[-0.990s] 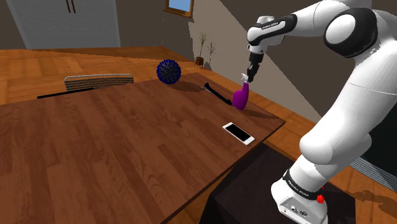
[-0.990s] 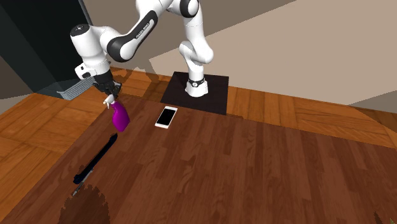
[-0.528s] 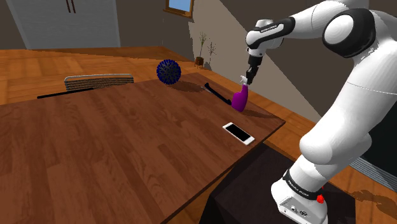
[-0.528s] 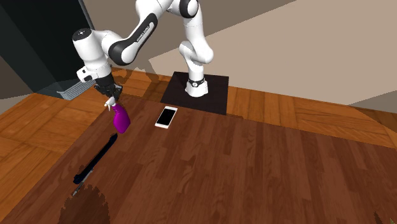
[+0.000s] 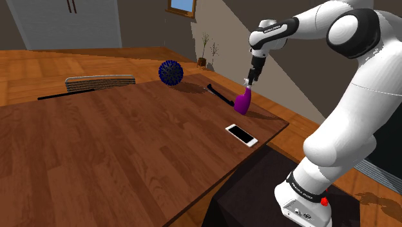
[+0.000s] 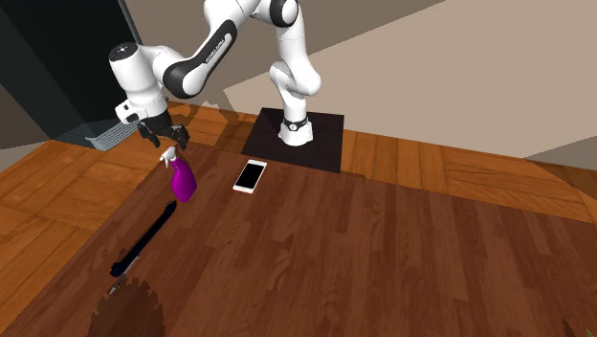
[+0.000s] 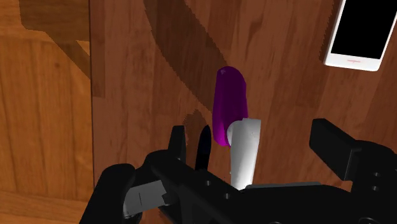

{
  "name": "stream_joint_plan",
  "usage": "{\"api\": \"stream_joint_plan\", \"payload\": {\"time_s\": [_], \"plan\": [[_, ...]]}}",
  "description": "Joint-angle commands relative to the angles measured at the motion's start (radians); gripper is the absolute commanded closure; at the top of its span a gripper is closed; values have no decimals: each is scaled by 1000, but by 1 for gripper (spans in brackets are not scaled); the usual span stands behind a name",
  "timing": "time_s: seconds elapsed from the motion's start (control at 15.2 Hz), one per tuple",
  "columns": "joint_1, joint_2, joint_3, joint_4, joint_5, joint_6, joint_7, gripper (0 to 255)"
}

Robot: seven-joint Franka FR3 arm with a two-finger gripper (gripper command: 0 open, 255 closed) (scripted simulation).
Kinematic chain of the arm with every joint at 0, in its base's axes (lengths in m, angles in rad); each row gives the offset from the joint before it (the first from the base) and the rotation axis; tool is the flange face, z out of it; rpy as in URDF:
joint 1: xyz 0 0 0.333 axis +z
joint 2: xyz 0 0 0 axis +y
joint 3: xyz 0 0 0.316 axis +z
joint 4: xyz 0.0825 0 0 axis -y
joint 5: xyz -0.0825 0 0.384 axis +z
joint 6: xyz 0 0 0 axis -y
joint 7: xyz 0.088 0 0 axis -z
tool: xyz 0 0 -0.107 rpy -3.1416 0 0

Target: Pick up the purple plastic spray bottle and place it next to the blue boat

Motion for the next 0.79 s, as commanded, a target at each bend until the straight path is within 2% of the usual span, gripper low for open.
{"api": "stream_joint_plan", "payload": {"time_s": [0.0, 0.2, 0.73], "plan": [[2, -7, 1, 25, 0, -32, 0, 0], [6, -18, 4, 104, 1, -123, 0, 0], [6, -18, 4, 104, 1, -123, 0, 0]]}}
